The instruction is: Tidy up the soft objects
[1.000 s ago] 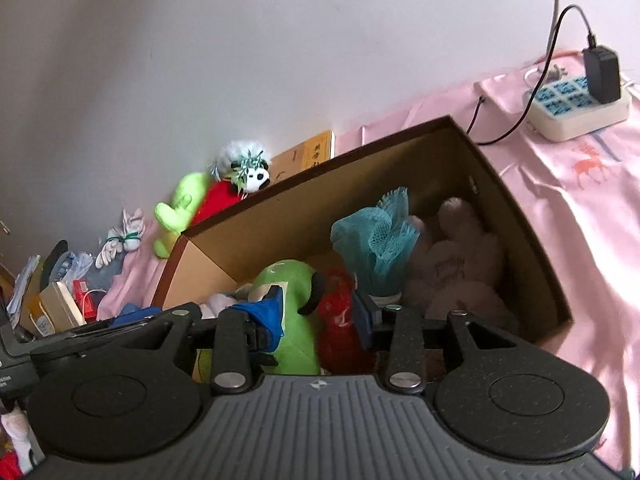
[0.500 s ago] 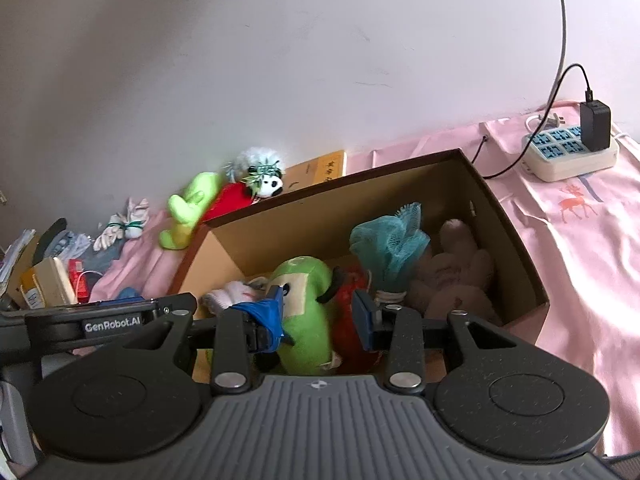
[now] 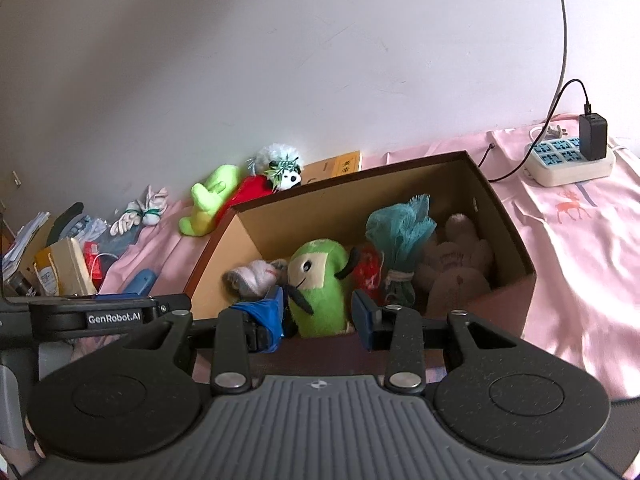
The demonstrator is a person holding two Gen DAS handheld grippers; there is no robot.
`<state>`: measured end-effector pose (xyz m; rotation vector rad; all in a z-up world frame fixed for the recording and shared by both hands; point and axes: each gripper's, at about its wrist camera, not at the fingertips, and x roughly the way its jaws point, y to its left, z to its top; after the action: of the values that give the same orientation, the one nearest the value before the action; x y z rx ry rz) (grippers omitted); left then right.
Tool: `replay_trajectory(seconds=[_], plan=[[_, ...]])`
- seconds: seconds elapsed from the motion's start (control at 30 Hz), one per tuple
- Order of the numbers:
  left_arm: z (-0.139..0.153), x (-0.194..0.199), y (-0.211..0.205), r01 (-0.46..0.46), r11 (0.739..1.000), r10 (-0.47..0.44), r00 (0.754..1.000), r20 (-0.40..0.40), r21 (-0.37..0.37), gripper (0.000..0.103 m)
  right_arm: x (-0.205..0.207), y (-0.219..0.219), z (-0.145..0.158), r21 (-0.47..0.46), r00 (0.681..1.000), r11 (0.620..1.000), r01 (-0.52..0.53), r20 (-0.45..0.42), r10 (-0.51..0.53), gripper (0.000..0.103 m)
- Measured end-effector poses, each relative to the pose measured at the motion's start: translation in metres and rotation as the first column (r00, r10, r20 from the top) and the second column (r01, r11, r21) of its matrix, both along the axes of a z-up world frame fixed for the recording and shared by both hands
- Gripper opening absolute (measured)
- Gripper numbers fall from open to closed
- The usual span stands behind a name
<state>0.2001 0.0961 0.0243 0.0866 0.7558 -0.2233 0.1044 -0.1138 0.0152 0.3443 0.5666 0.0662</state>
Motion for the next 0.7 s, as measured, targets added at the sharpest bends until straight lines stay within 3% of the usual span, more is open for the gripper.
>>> replay_trajectory(seconds=[0.53,0.7], plan=[[-0.015,-0.040,0.047,-0.029,0.999,0.027,0.997,-0.076,-0.026,0.073,-0.040,0.014,-0.024,0.015,0.998,0.999,-0.029,-0.063,0.030,0.022],[-0.027,-0.052,0.060,0.001,0.999,-0.005,0.995,-0.098,-0.040,0.073,-0.046,0.022,-0.033,0.029,0.993,0.998,-0.063,-0.094,0.065,0.022]])
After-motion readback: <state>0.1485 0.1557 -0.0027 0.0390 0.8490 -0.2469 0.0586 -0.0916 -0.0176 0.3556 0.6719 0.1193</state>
